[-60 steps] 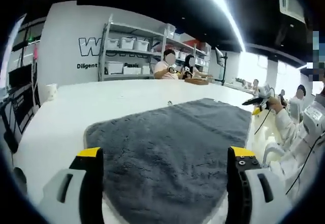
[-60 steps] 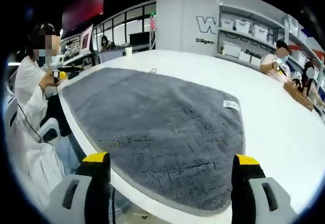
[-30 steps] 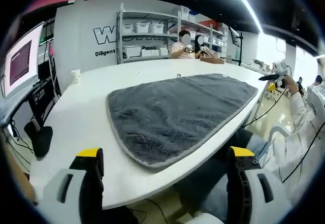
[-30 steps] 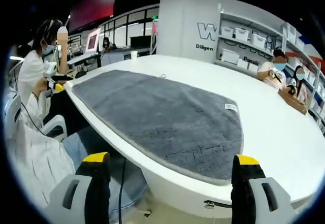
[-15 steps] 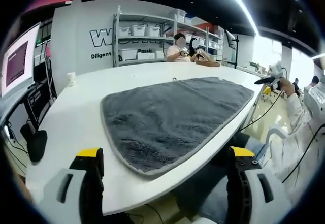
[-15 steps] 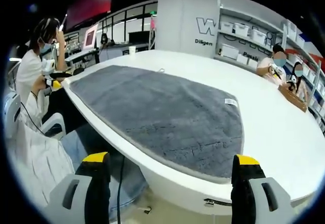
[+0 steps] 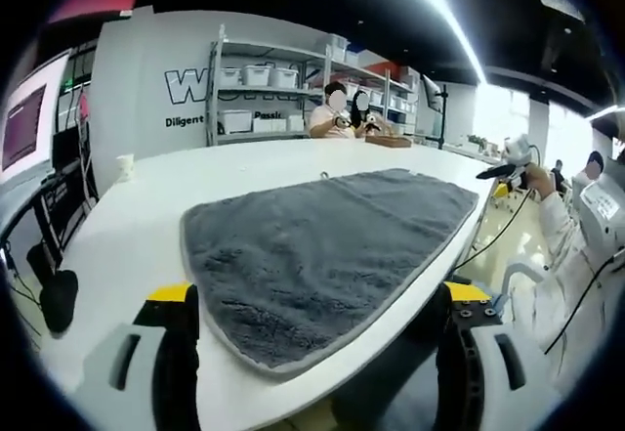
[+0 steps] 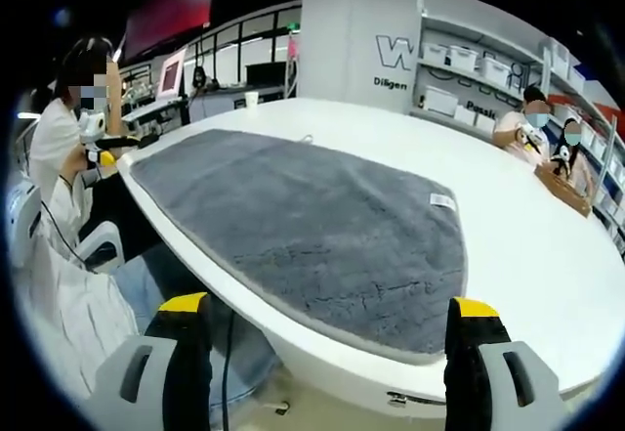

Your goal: Open the folded towel by lifting each exposed corner and separating the folded layers until the towel lies flat within the target outline without major curled edges

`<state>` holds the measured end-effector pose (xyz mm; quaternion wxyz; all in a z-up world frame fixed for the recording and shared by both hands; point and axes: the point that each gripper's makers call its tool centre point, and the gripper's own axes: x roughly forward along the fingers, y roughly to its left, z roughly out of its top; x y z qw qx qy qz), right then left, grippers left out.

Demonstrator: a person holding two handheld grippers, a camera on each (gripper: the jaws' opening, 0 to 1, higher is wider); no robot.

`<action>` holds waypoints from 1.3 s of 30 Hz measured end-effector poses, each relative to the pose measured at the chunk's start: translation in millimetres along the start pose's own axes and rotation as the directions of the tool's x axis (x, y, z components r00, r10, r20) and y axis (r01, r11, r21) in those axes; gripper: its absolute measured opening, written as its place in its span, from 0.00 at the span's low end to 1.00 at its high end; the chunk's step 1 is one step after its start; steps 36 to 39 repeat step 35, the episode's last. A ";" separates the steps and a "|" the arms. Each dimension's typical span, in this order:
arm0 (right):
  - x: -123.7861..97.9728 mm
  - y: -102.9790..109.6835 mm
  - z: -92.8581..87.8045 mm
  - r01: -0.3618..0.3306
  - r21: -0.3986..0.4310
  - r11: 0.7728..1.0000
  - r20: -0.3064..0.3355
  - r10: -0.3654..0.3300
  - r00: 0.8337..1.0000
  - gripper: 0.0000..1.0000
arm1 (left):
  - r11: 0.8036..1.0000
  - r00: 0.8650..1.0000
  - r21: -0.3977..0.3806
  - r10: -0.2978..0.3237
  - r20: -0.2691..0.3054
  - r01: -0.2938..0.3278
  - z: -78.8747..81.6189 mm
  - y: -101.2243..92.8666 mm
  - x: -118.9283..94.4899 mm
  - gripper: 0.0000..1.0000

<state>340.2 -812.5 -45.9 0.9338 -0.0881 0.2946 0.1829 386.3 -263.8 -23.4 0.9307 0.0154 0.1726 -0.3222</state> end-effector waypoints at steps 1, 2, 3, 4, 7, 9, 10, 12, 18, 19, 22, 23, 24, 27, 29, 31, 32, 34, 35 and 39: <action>0.3 -0.4 -0.4 -0.001 -0.001 1.000 -0.001 0.001 1.000 1.00 | 1.000 1.000 -0.003 -0.002 0.008 0.002 1.4 -0.3 0.4 0.99; 0.7 -0.8 -1.1 -0.001 -0.002 1.000 -0.003 0.001 1.000 1.00 | 1.000 1.000 -0.004 -0.005 0.016 0.005 2.8 -0.5 1.0 0.99; 1.1 -1.3 -1.4 -0.001 0.000 1.000 -0.003 0.001 1.000 1.00 | 1.000 1.000 -0.004 -0.006 0.015 0.006 2.7 -0.8 1.3 0.99; 1.5 -1.9 -1.8 0.000 0.003 1.000 -0.003 0.000 1.000 1.00 | 1.000 1.000 -0.004 -0.008 0.012 0.008 2.4 -0.9 1.7 0.99; 2.4 -2.3 -1.9 0.000 0.004 1.000 0.000 0.000 1.000 1.00 | 1.000 1.000 0.007 -0.017 -0.008 0.017 -0.8 -3.5 6.3 0.99; 3.4 -2.1 -1.9 -0.004 0.005 1.000 0.001 0.004 1.000 1.00 | 1.000 1.000 0.009 -0.029 -0.010 0.029 -1.0 -5.3 7.8 0.99; 4.1 -2.0 -2.1 -0.005 0.006 1.000 0.000 0.005 1.000 1.00 | 0.999 0.999 0.007 -0.033 -0.010 0.033 -0.9 -5.8 8.3 0.99; 5.0 -2.1 -2.9 -0.005 0.007 1.000 -0.004 0.005 1.000 1.00 | 0.999 0.999 0.008 -0.038 -0.004 0.038 0.6 -7.0 9.2 0.99; 6.4 -2.2 -3.3 -0.008 0.003 1.000 -0.004 0.008 1.000 1.00 | 0.999 0.999 0.018 -0.046 -0.007 0.047 3.9 -8.1 12.8 0.99; 6.7 -2.1 -3.6 -0.009 0.003 1.000 -0.006 0.009 1.000 1.00 | 0.998 0.999 0.022 -0.050 -0.008 0.050 4.1 -9.2 13.6 0.99; 8.4 -2.2 -3.7 -0.011 0.002 1.000 -0.010 0.011 1.000 1.00 | 0.998 0.998 0.022 -0.062 -0.008 0.063 5.2 -11.5 14.9 0.99; 9.1 -2.1 -3.5 -0.012 0.000 1.000 -0.012 0.012 1.000 1.00 | 0.998 0.998 0.023 -0.063 -0.006 0.064 6.3 -11.7 15.2 0.99; 9.5 -1.9 -3.1 -0.013 -0.002 1.000 -0.012 0.013 1.000 1.00 | 0.998 0.998 0.024 -0.061 -0.004 0.061 7.1 -11.4 15.4 0.99; 10.3 -0.7 -1.4 -0.015 -0.004 1.000 -0.012 0.015 1.000 1.00 | 0.998 0.998 0.026 -0.062 -0.006 0.062 7.7 -11.8 16.4 0.99; 10.3 -0.1 0.2 -0.014 -0.007 1.000 -0.011 0.014 1.000 1.00 | 0.998 0.998 0.029 -0.063 -0.007 0.063 7.9 -12.2 16.8 0.99; 10.3 0.9 1.4 -0.014 -0.012 1.000 -0.012 0.014 1.000 1.00 | 0.997 0.998 0.032 -0.064 -0.008 0.064 7.7 -13.3 17.1 0.99; 10.4 0.9 1.6 -0.015 -0.014 1.000 -0.012 0.015 1.000 1.00 | 0.997 0.998 0.032 -0.064 -0.008 0.065 7.4 -13.5 17.1 0.99; 11.3 1.3 1.1 -0.017 -0.017 1.000 -0.018 0.017 1.000 1.00 | 0.997 0.998 0.030 -0.067 -0.009 0.067 6.6 -13.5 17.1 0.99; 12.1 1.6 0.6 -0.018 -0.020 1.000 -0.023 0.018 1.000 1.00 | 0.997 0.998 0.029 -0.068 -0.009 0.068 6.2 -13.8 17.2 0.99; 12.1 1.6 0.6 -0.018 -0.020 1.000 -0.023 0.018 1.000 1.00 | 0.997 0.998 0.029 -0.068 -0.009 0.068 6.2 -13.8 17.2 0.99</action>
